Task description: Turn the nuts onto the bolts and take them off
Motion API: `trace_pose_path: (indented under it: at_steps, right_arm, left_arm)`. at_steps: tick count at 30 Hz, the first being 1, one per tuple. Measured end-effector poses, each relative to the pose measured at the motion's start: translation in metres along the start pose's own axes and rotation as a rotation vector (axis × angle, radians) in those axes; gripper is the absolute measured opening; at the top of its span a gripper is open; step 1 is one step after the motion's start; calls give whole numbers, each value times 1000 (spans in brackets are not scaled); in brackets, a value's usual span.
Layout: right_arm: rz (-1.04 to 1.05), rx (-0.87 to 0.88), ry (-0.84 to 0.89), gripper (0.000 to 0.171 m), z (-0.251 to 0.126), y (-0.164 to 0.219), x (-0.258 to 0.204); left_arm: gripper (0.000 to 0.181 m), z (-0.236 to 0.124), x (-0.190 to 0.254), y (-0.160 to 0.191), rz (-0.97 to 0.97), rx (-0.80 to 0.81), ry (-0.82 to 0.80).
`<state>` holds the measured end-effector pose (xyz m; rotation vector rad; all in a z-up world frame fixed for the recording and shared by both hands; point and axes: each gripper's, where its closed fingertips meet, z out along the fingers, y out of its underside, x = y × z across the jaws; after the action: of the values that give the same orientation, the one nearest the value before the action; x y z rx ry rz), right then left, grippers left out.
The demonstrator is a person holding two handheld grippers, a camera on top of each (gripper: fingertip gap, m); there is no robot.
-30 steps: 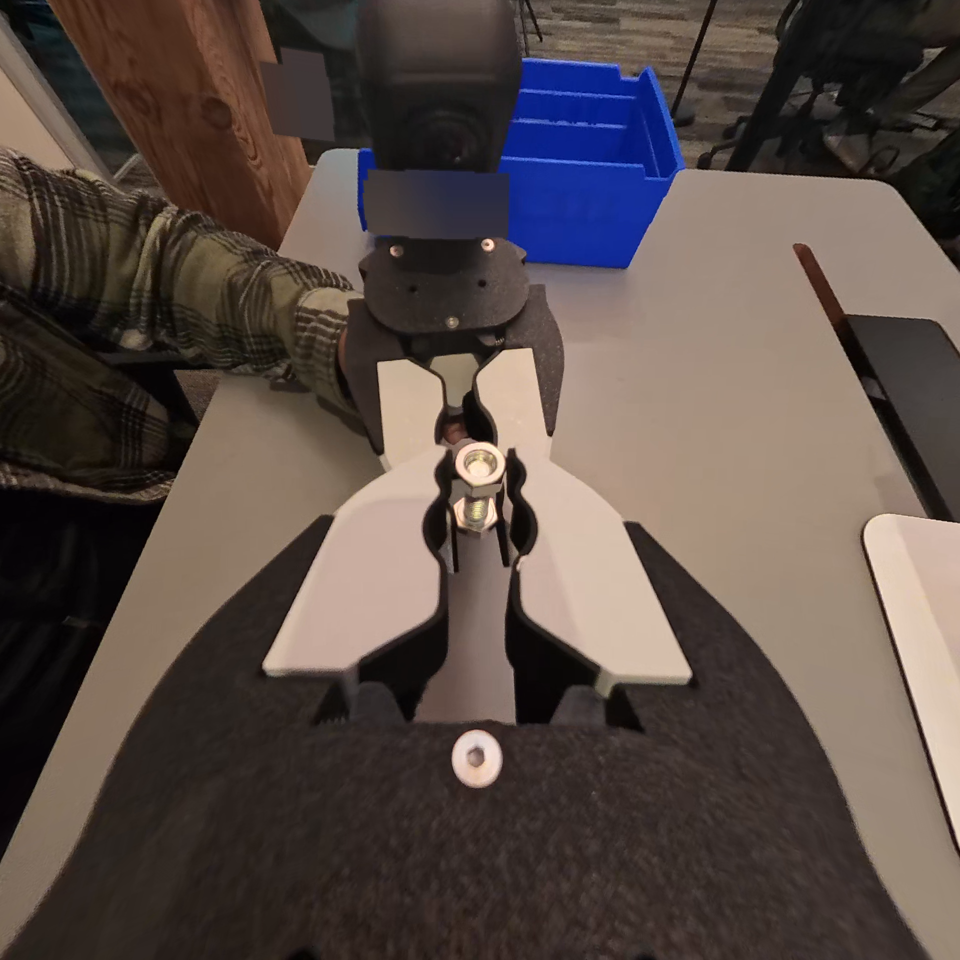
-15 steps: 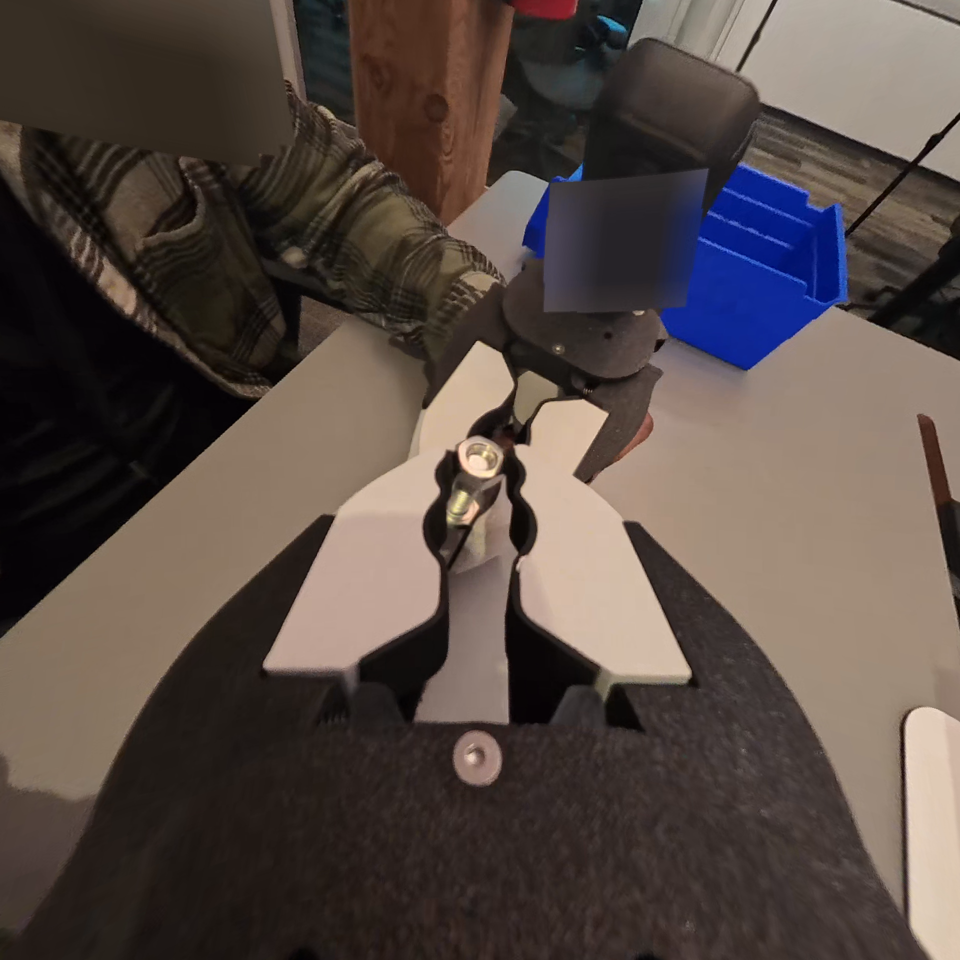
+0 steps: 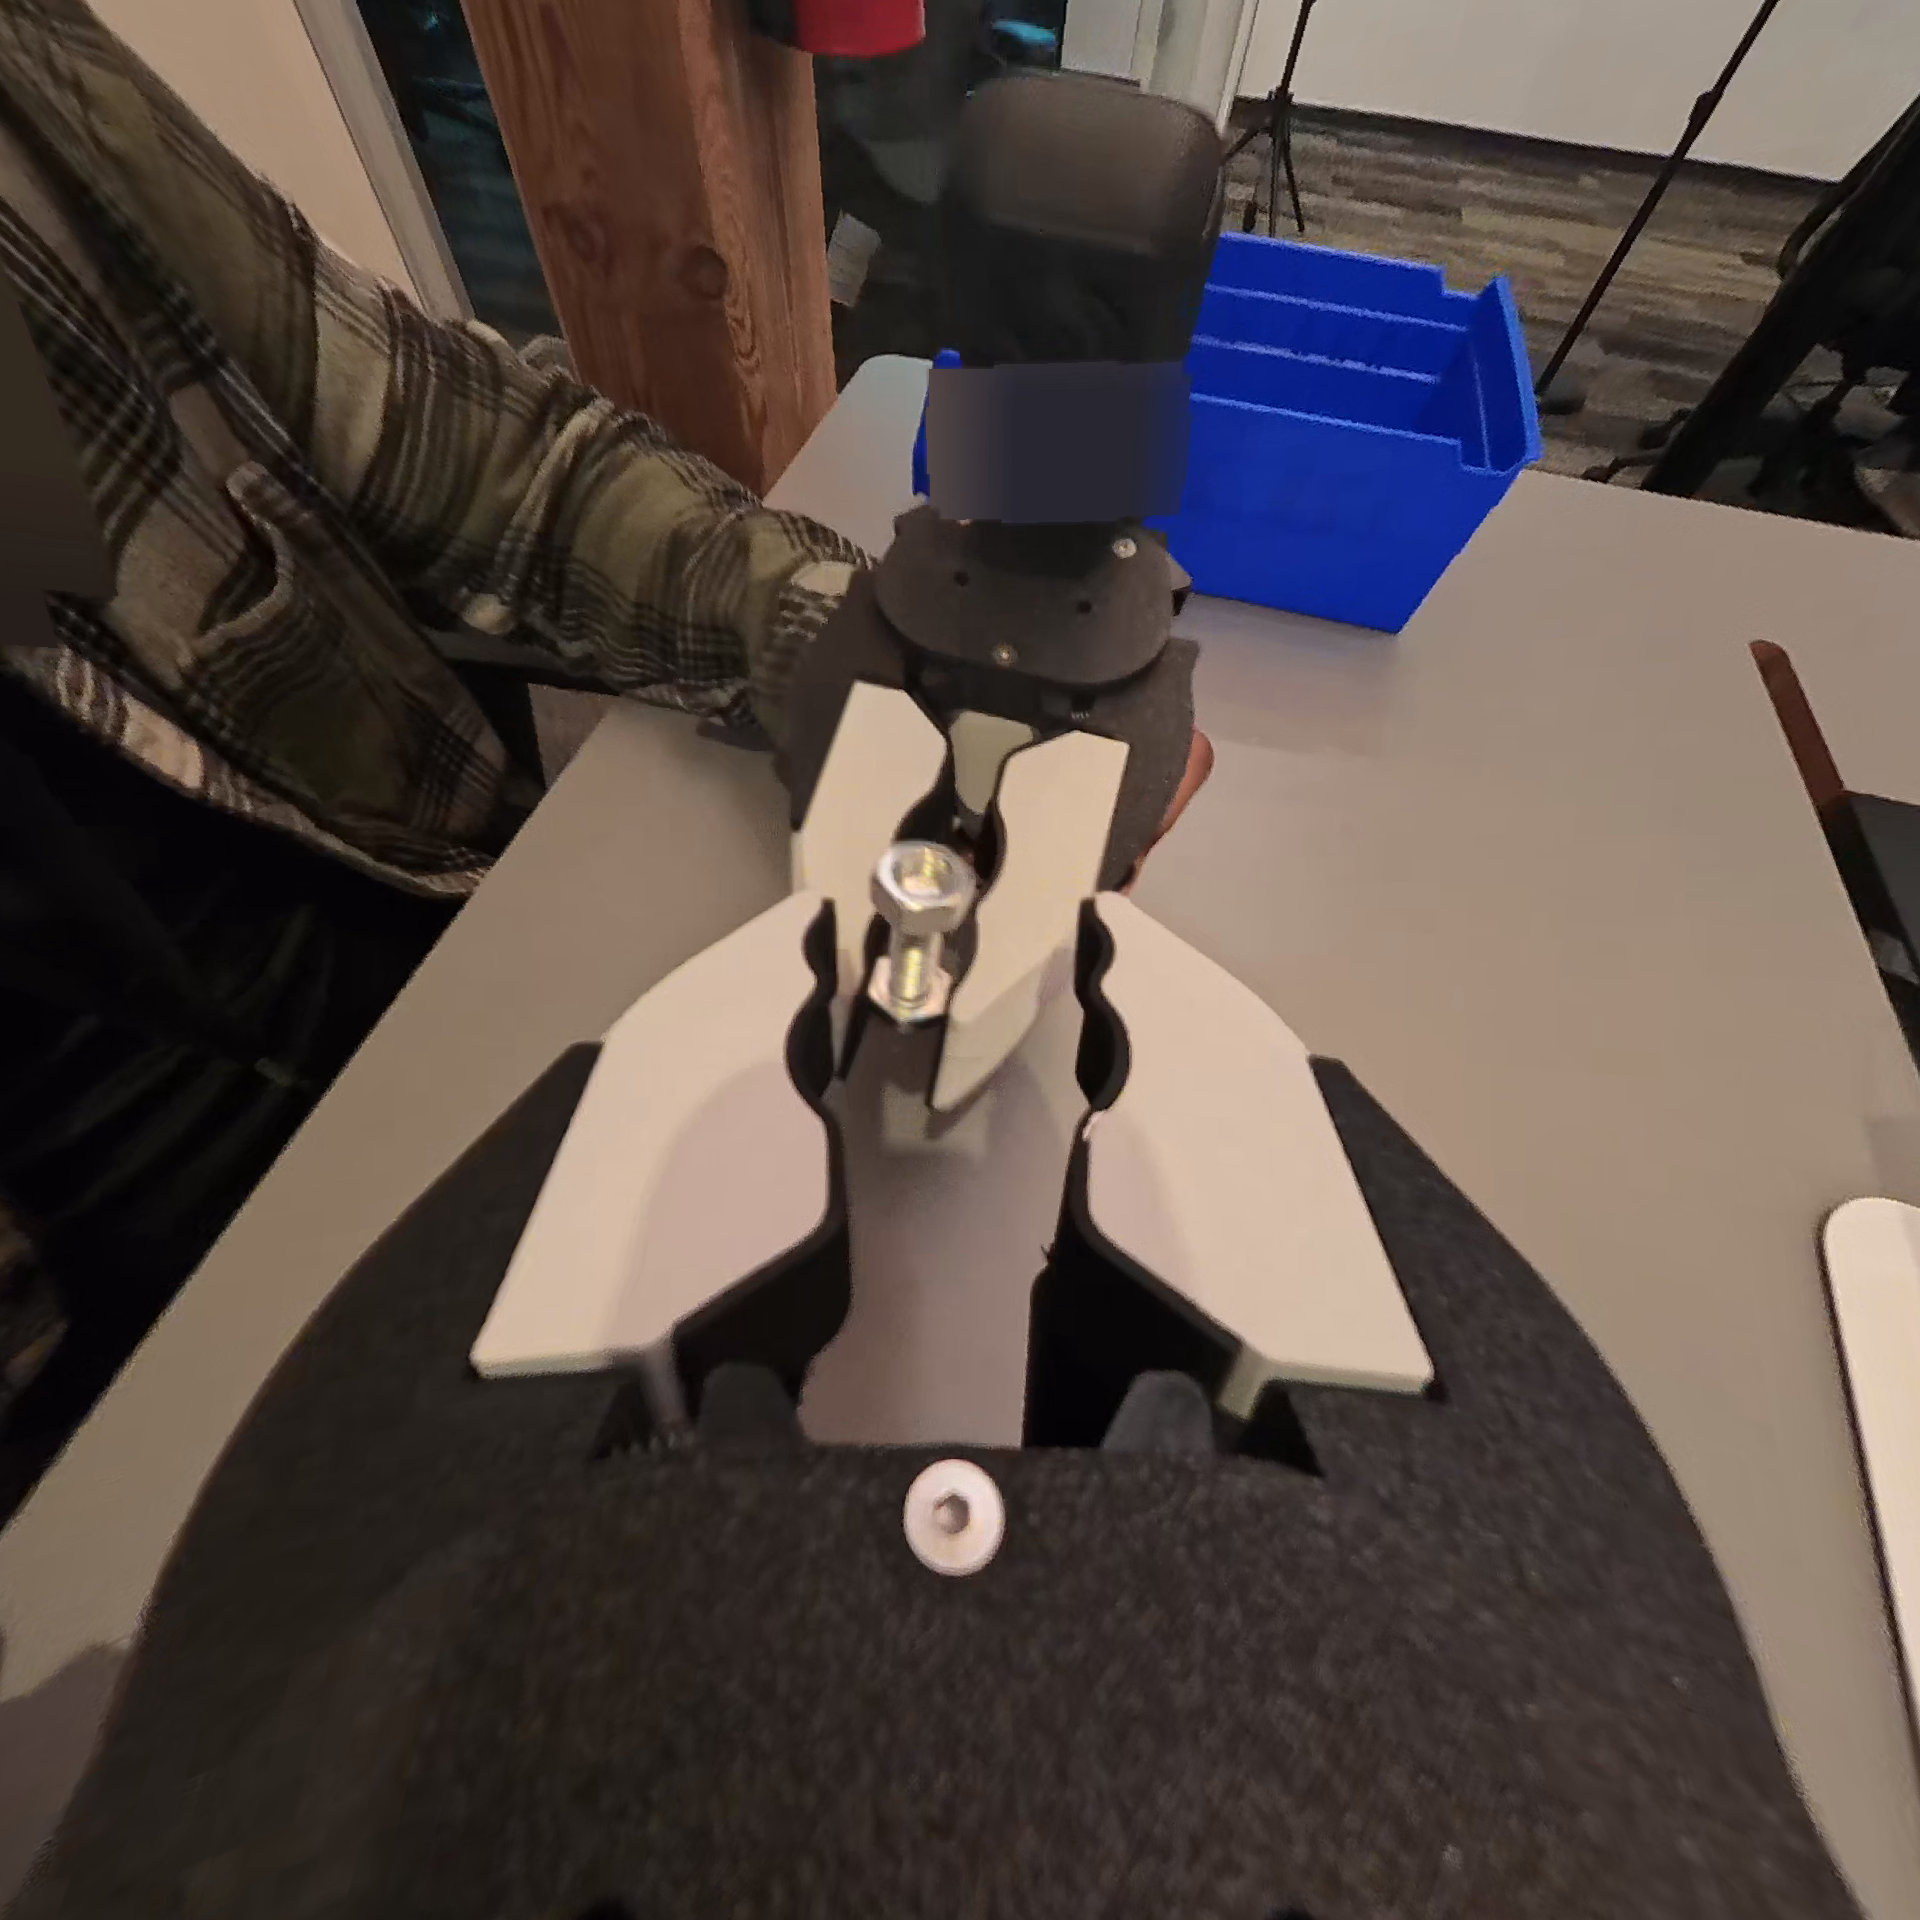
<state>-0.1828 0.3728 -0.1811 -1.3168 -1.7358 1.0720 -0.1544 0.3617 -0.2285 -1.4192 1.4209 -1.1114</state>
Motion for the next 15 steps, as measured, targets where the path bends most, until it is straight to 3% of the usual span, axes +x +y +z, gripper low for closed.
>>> trace_pose_path:
  at_steps: [10, 13, 15]
  right_arm:
    - [373, -102, 120, 35, 16, 3, 16]
    - [399, -159, 182, 19, 18, 10, 20]
    - [383, -181, 199, 19, 18, 11, 21]
  left_arm:
    - [18, -8, -29, 5, -28, -32, -188]
    - [18, -9, -34, 7, -28, -50, -226]
    - [19, -9, -34, 8, -20, -61, -231]
